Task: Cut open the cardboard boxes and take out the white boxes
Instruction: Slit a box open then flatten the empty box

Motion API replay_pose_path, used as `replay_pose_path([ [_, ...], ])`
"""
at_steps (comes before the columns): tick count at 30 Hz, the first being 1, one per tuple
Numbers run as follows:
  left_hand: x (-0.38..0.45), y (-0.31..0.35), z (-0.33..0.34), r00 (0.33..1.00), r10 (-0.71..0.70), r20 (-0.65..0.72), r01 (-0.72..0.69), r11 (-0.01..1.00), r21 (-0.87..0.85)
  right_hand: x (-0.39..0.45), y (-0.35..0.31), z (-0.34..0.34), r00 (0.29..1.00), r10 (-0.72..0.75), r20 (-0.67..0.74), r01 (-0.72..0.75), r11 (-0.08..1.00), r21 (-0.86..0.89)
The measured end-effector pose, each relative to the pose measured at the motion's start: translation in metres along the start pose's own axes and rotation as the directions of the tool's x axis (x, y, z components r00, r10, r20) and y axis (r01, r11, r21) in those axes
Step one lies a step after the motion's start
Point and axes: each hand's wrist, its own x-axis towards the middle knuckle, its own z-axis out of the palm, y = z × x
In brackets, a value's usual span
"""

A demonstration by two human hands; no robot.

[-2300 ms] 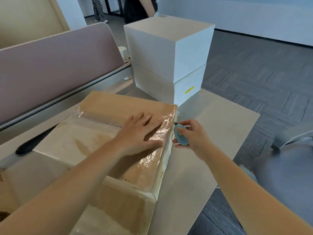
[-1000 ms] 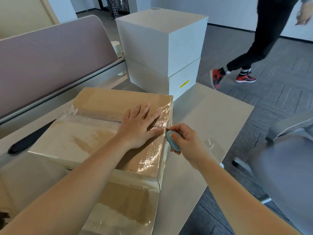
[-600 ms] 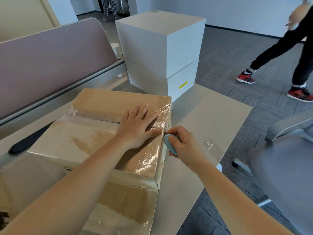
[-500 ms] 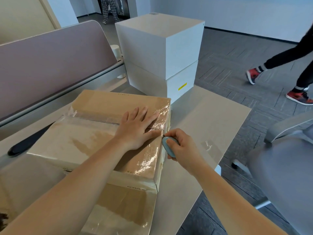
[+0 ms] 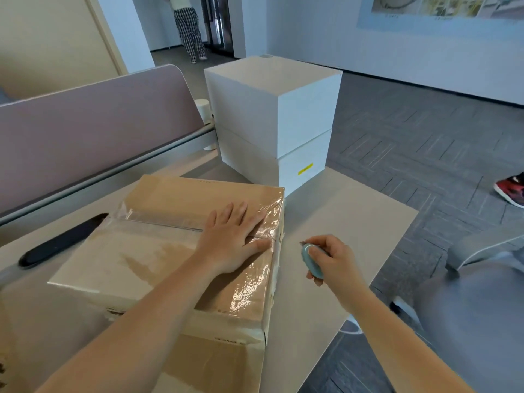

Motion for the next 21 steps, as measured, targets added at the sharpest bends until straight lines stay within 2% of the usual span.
replay_pose_path([
  [3,-0.001,0.013,0.000,0.999,-0.036,-0.010,0.035,0.999,-0.030,0.010,-0.010,-0.025,0.999,-0.006,-0.041,0.006,1.000,0.011],
  [13,-0.010,0.077,0.000,0.975,-0.221,-0.032,0.212,0.961,-0.178,0.028,-0.045,-0.042,0.995,-0.086,0.056,0.084,0.996,0.025],
  [16,-0.019,0.063,-0.008,0.974,-0.212,-0.084,0.185,0.949,-0.257,0.028,-0.049,-0.039,0.991,-0.105,0.086,0.102,0.994,0.038],
  [21,-0.065,-0.008,-0.031,0.938,-0.330,-0.107,0.279,0.901,-0.332,0.018,-0.059,-0.009,0.978,-0.138,0.157,0.133,0.990,0.041],
])
